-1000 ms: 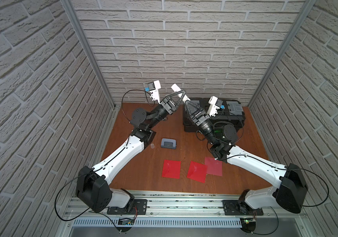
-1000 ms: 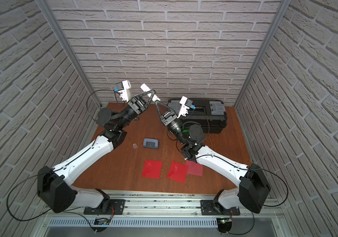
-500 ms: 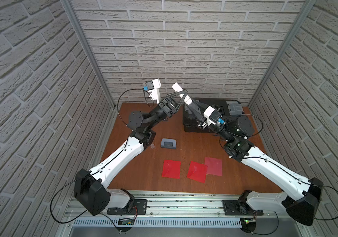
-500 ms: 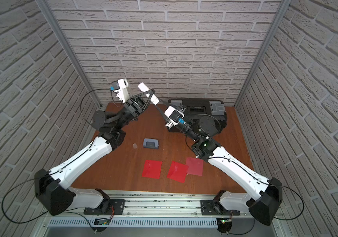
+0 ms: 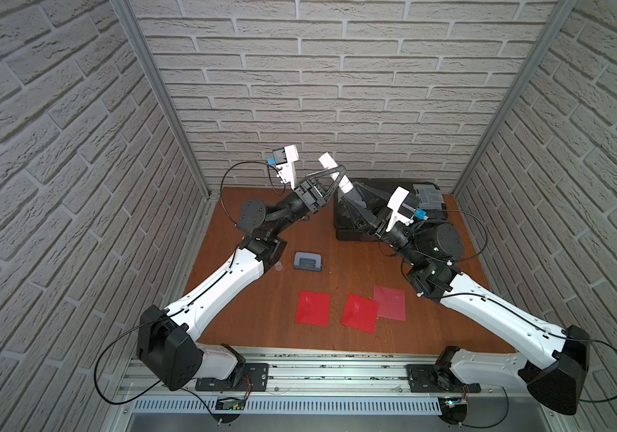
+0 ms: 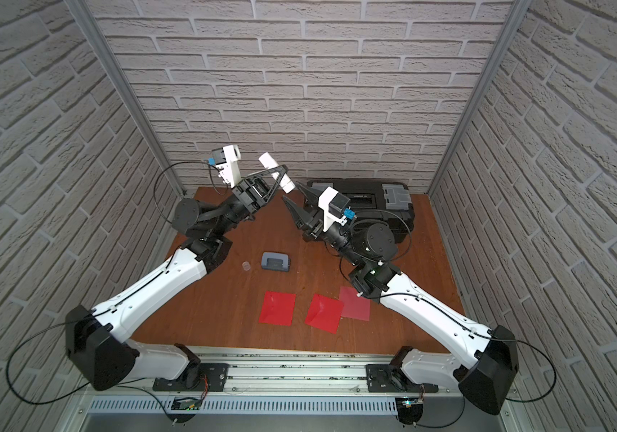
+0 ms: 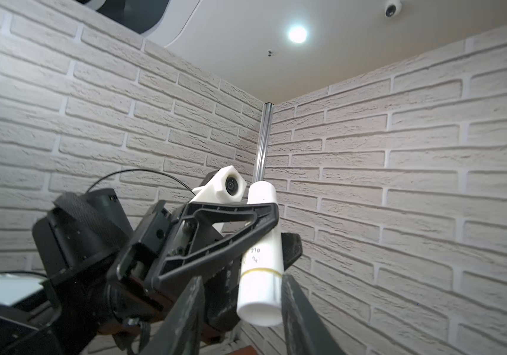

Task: Seal the envelope with a glue stick
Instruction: Screw the glue stick.

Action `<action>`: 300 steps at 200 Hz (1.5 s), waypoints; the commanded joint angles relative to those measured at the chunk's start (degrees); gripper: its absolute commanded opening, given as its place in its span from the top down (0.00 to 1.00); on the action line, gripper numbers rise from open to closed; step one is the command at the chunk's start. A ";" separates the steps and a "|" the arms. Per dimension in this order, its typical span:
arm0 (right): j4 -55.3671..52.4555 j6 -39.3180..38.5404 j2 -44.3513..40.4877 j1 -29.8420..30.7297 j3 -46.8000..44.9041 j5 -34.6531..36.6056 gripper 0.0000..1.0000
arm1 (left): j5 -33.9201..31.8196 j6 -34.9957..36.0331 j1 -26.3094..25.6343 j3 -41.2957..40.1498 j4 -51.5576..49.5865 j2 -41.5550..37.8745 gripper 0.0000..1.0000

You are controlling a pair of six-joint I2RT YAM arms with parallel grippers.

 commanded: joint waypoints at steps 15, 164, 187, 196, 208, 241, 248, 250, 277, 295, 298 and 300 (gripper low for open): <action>-2.60 37.44 -2.56 1.36 0.37 5.33 0.48 | -0.91 2.44 0.09 0.89 -0.30 0.19 1.00; 12.21 61.22 7.67 1.32 1.36 10.78 0.50 | -0.64 1.03 -0.02 0.81 1.70 0.84 1.00; 14.51 63.52 9.73 1.19 2.90 10.42 0.55 | -0.60 1.03 -0.03 0.73 1.62 0.82 1.00; 14.91 64.22 10.31 1.26 3.34 10.27 0.57 | -0.56 1.12 -0.02 0.69 1.47 0.76 1.00; 15.29 64.85 10.98 1.21 3.87 10.08 0.58 | -0.65 1.31 0.00 0.58 1.13 0.60 1.00; 15.77 65.27 11.05 1.11 3.83 10.36 0.60 | -0.79 1.56 0.07 0.29 0.88 0.13 1.00; 15.68 65.10 10.88 1.09 3.65 10.72 0.62 | -0.80 1.70 0.07 0.32 0.78 0.03 1.00; 15.58 65.04 10.78 1.13 3.64 10.75 0.62 | -0.73 1.72 0.07 0.31 0.71 -0.06 1.00; 13.13 63.95 10.17 1.09 4.32 9.84 0.76 | -0.60 2.14 0.07 0.45 0.17 -0.14 1.00; 12.15 63.67 9.96 1.03 4.56 9.12 0.85 | -0.55 2.18 0.07 0.36 -0.06 -0.14 1.00; 12.08 63.65 9.96 1.01 4.52 9.10 0.86 | -0.63 2.24 0.07 0.33 -0.17 -0.15 1.00; 12.11 63.71 9.93 1.00 4.45 9.14 0.87 | -0.58 2.30 0.07 0.29 -0.21 -0.21 1.00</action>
